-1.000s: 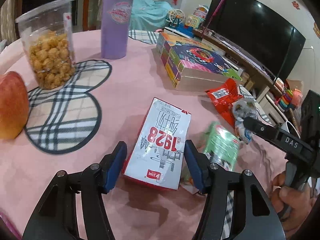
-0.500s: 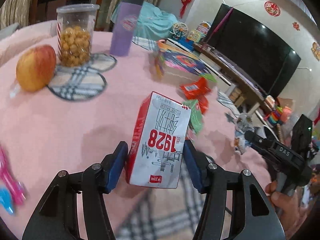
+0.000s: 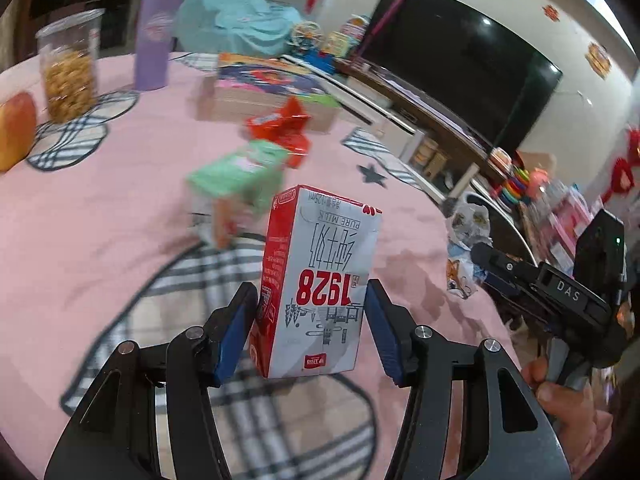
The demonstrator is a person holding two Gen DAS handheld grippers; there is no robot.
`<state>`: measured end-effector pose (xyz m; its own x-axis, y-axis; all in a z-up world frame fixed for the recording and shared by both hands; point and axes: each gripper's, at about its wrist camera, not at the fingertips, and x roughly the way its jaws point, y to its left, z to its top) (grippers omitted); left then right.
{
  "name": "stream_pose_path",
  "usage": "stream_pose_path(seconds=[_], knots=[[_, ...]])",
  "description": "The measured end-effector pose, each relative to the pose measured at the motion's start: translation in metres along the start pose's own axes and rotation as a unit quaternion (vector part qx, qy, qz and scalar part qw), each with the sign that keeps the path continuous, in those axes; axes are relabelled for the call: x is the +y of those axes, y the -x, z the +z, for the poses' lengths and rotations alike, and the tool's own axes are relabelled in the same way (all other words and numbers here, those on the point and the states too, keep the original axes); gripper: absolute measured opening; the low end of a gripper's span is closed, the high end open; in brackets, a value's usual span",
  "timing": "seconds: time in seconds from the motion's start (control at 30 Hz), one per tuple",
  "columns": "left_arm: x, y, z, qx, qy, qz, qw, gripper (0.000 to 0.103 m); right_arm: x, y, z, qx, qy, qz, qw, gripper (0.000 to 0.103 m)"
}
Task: Collect trash
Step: 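Carry the milk carton and crumpled wrapper over the bin with both tools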
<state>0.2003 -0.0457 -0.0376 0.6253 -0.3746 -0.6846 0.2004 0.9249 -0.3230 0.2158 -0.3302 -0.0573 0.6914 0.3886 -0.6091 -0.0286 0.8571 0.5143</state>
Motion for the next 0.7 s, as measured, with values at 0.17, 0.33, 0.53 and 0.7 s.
stream_pose_path(seconds=[0.17, 0.33, 0.53, 0.7], knots=[[-0.024, -0.009, -0.004, 0.01, -0.021, -0.01, 0.9997, 0.055, -0.013, 0.014, -0.001, -0.005, -0.006, -0.002, 1.0, 0.041], [-0.04, -0.016, -0.008, 0.02, -0.037, -0.017, 0.999, 0.055, -0.024, 0.029, -0.002, -0.015, -0.014, -0.005, 1.0, 0.041], [-0.06, -0.023, -0.009, 0.028, -0.053, -0.029, 0.9977, 0.055, -0.033, 0.044, -0.001, -0.026, -0.022, -0.008, 0.999, 0.041], [-0.078, -0.027, -0.006, 0.031, -0.068, -0.041, 0.9964, 0.055, -0.042, 0.053, -0.001, -0.035, -0.03, -0.016, 0.999, 0.041]])
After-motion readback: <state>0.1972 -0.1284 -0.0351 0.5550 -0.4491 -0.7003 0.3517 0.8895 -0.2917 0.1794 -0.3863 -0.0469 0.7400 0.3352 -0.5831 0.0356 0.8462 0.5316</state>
